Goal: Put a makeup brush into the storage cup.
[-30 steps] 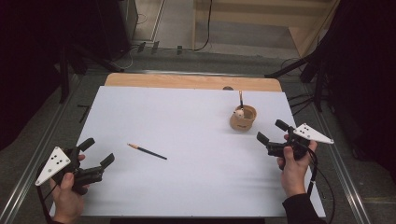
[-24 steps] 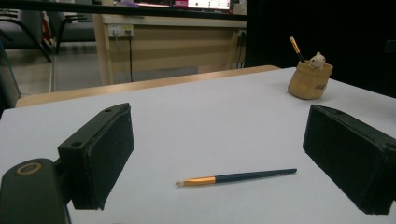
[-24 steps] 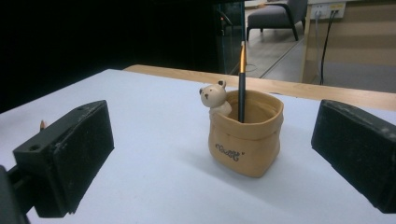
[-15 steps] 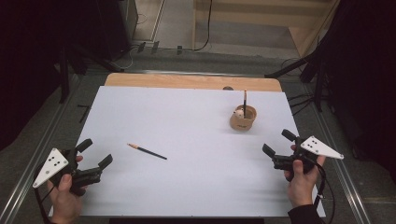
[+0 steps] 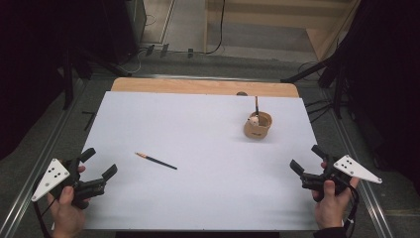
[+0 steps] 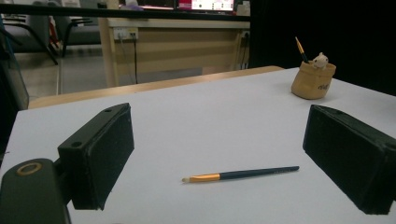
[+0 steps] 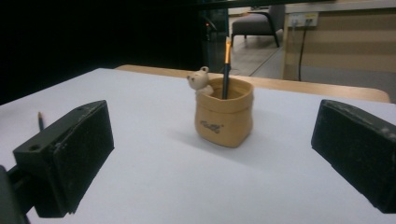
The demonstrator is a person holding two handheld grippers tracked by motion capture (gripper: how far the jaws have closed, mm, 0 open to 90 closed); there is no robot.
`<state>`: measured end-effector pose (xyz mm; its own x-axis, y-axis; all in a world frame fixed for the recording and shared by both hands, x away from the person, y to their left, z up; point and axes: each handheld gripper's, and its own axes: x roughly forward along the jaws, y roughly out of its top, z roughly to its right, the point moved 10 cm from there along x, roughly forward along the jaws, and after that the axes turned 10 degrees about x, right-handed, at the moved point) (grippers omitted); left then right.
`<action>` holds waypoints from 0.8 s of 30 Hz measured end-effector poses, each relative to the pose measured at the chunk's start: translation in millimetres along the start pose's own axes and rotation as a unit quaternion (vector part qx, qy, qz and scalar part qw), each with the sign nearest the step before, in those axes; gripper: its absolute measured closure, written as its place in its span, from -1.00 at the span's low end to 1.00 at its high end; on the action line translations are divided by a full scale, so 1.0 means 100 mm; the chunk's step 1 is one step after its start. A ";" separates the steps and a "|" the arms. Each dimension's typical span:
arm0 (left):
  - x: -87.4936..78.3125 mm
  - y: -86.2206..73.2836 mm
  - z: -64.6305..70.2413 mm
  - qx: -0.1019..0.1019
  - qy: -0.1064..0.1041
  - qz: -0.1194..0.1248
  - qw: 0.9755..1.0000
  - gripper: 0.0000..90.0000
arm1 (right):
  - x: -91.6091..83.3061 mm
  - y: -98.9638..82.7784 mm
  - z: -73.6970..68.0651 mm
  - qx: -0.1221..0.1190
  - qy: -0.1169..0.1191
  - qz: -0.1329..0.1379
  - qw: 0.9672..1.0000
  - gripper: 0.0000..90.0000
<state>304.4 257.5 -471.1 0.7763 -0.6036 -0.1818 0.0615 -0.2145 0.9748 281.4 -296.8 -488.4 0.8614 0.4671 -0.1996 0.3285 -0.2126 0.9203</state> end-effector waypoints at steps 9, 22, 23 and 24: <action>0.03 0.01 0.03 0.004 -0.003 -0.001 1.000 -0.79 | -0.12 0.00 0.14 0.014 -0.013 0.012 1.000 -1.00; 0.07 0.04 0.09 0.015 0.003 -0.007 1.000 -0.79 | -0.10 0.01 0.13 0.017 -0.012 0.014 1.000 -1.00; 0.08 0.05 0.10 0.015 0.003 -0.006 1.000 -0.79 | -0.09 0.01 0.13 0.018 -0.011 0.015 1.000 -1.00; 0.09 0.07 0.11 0.015 0.001 -0.004 1.000 -0.79 | -0.09 0.01 0.13 0.017 -0.011 0.014 1.000 -1.00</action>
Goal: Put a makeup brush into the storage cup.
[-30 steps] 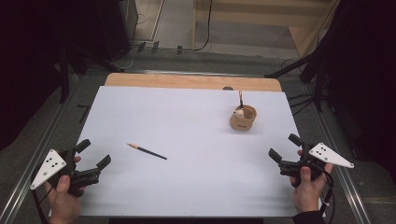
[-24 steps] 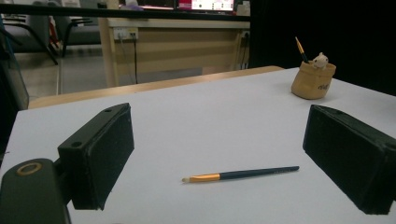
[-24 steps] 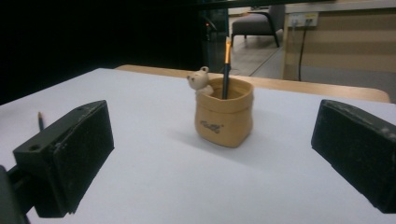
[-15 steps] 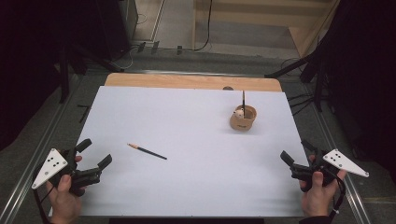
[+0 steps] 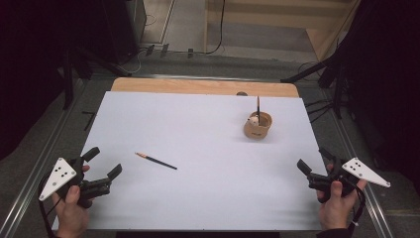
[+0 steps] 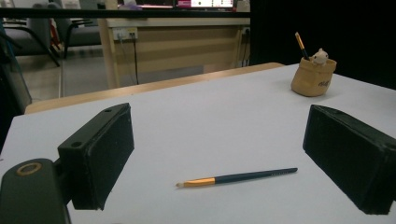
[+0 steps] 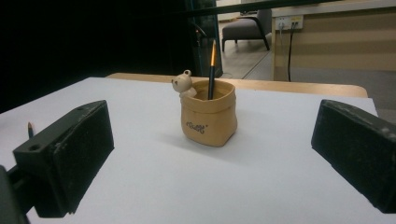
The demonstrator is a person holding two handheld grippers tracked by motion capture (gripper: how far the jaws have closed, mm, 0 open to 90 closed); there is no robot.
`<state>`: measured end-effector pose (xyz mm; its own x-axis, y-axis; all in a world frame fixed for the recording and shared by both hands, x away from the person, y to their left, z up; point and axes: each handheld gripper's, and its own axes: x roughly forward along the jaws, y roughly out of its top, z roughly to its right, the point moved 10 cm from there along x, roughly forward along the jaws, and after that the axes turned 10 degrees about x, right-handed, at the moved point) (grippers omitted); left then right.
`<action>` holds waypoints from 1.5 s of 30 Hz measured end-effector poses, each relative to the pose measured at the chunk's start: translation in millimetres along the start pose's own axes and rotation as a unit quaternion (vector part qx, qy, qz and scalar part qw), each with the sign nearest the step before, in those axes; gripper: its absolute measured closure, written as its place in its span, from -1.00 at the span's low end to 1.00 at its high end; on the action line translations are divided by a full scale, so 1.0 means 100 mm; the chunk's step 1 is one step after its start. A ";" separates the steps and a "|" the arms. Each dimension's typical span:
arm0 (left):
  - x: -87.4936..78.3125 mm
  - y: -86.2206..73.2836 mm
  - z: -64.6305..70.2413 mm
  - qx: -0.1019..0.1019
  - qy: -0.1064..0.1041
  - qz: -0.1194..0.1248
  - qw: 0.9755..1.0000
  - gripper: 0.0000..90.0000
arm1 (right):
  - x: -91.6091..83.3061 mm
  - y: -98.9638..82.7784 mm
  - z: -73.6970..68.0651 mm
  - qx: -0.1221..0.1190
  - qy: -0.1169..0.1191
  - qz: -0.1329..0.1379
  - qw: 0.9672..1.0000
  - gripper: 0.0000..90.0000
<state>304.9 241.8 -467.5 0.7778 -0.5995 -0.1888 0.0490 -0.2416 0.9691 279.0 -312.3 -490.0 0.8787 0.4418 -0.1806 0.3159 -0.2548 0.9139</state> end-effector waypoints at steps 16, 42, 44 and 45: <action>0.28 0.17 0.07 0.007 -0.024 -0.006 1.000 -0.79 | -0.04 -0.05 0.02 0.001 0.002 -0.007 1.000 -1.00; 0.82 0.20 -0.07 -0.002 -0.106 -0.039 0.994 -0.73 | 0.00 -0.08 -0.02 -0.005 0.009 -0.013 1.000 -1.00; 0.86 0.17 -0.05 -0.004 -0.121 -0.050 0.991 -0.71 | 0.00 -0.08 -0.02 -0.005 0.010 -0.013 1.000 -1.00; 0.88 0.15 -0.04 -0.001 -0.128 -0.059 0.990 -0.71 | 0.00 -0.08 -0.02 -0.005 0.010 -0.013 1.000 -1.00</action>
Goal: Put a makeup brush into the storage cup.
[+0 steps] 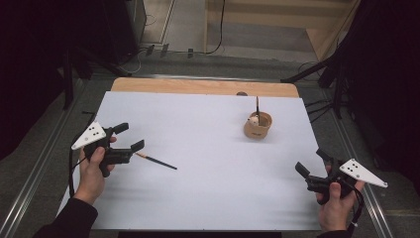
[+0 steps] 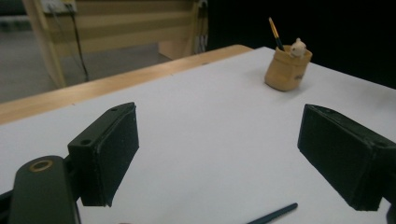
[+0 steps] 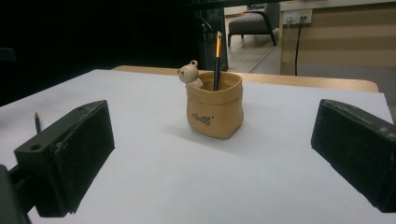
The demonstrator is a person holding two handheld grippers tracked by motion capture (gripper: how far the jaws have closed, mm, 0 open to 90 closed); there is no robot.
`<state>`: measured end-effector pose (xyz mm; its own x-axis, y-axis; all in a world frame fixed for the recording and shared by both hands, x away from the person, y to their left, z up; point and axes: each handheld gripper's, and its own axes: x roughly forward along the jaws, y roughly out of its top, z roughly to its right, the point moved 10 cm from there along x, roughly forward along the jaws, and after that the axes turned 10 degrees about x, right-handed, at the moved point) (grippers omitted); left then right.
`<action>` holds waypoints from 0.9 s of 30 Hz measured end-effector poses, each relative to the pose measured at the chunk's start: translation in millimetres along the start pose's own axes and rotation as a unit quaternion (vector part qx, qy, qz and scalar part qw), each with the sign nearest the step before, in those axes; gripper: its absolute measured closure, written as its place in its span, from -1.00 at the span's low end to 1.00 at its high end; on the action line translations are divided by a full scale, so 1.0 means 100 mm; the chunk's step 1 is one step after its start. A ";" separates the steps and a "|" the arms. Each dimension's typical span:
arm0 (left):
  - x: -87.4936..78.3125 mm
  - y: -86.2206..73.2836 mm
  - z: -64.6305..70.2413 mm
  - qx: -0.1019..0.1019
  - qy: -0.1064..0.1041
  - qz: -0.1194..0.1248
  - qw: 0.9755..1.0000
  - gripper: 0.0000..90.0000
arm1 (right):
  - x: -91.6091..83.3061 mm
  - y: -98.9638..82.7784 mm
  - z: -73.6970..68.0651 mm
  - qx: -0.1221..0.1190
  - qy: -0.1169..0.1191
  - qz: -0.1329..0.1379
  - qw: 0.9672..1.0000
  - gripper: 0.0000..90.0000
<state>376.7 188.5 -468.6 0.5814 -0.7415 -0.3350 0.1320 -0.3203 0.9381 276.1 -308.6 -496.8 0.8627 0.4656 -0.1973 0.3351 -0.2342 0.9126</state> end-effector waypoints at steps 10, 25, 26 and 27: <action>0.17 -0.18 0.05 0.029 -0.069 -0.102 0.992 -0.78 | 0.01 -0.01 0.00 -0.003 0.000 -0.003 1.000 -1.00; 0.40 -0.55 0.22 0.113 -0.159 -0.299 0.934 -0.68 | 0.04 -0.02 -0.01 -0.004 0.001 -0.006 1.000 -1.00; 0.41 -0.56 0.22 0.118 -0.164 -0.305 0.931 -0.68 | 0.04 -0.02 -0.01 -0.005 0.002 -0.006 1.000 -1.00; 0.42 -0.57 0.23 0.124 -0.167 -0.313 0.927 -0.68 | 0.04 -0.02 -0.01 -0.005 0.002 -0.006 1.000 -1.00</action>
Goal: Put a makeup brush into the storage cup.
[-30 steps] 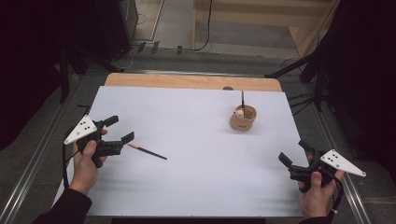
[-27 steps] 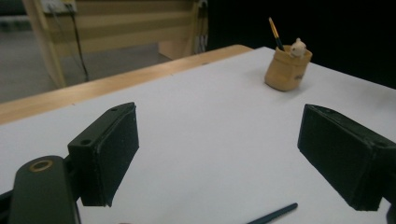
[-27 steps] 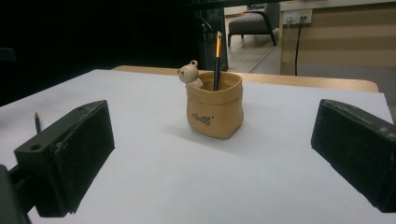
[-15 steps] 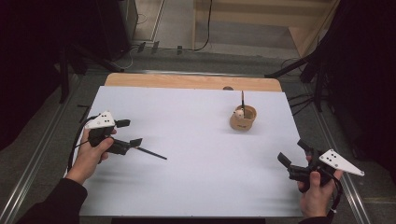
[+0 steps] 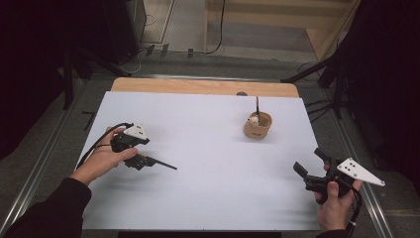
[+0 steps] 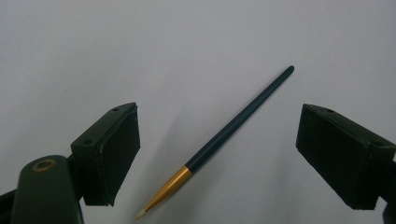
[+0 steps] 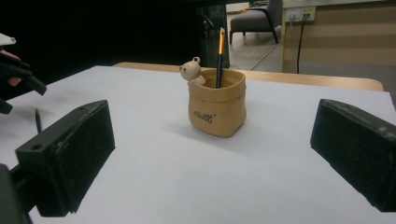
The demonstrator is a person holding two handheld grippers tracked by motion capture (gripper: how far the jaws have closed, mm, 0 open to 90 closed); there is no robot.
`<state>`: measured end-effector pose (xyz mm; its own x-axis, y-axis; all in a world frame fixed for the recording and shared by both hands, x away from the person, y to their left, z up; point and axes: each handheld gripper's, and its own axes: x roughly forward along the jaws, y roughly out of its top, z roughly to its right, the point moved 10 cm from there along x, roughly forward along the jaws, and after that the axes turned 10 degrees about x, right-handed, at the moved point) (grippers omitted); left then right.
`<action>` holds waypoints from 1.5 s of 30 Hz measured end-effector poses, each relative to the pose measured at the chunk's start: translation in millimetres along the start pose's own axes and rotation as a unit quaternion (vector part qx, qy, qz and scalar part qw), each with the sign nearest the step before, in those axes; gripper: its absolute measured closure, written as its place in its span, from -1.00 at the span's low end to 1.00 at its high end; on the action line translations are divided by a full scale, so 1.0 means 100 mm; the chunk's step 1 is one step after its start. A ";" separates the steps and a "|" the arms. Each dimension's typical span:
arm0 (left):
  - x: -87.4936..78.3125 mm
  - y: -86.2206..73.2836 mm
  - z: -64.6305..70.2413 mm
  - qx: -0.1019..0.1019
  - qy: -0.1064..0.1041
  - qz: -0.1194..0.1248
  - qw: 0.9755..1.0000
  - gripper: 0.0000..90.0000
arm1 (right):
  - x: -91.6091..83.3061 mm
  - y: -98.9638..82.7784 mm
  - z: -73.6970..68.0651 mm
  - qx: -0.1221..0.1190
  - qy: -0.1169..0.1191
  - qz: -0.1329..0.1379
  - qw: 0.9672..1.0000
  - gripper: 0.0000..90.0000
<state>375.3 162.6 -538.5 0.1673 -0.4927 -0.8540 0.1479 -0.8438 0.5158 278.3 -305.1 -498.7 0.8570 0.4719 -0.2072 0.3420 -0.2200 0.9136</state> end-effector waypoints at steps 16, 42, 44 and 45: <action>0.19 -0.21 -0.01 0.036 -0.024 -0.131 0.990 -0.52 | 0.01 0.00 -0.01 0.001 0.002 -0.001 1.000 -1.00; 0.20 -0.17 -0.03 0.028 -0.031 -0.199 0.979 0.82 | 0.03 0.00 -0.02 0.009 0.005 0.002 1.000 -0.97; 0.20 -0.17 -0.02 0.031 -0.028 -0.200 0.979 0.87 | 0.03 0.00 -0.03 0.008 0.006 0.001 1.000 -0.97; 0.20 -0.17 -0.02 0.031 -0.027 -0.200 0.979 0.87 | 0.03 0.00 -0.03 0.007 0.006 0.000 1.000 -0.97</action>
<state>378.4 167.8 -564.2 0.0565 -0.1287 -0.9901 0.1306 -0.9822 0.1351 280.2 -300.9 -498.1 0.8527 0.4816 -0.2025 0.3471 -0.2326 0.9085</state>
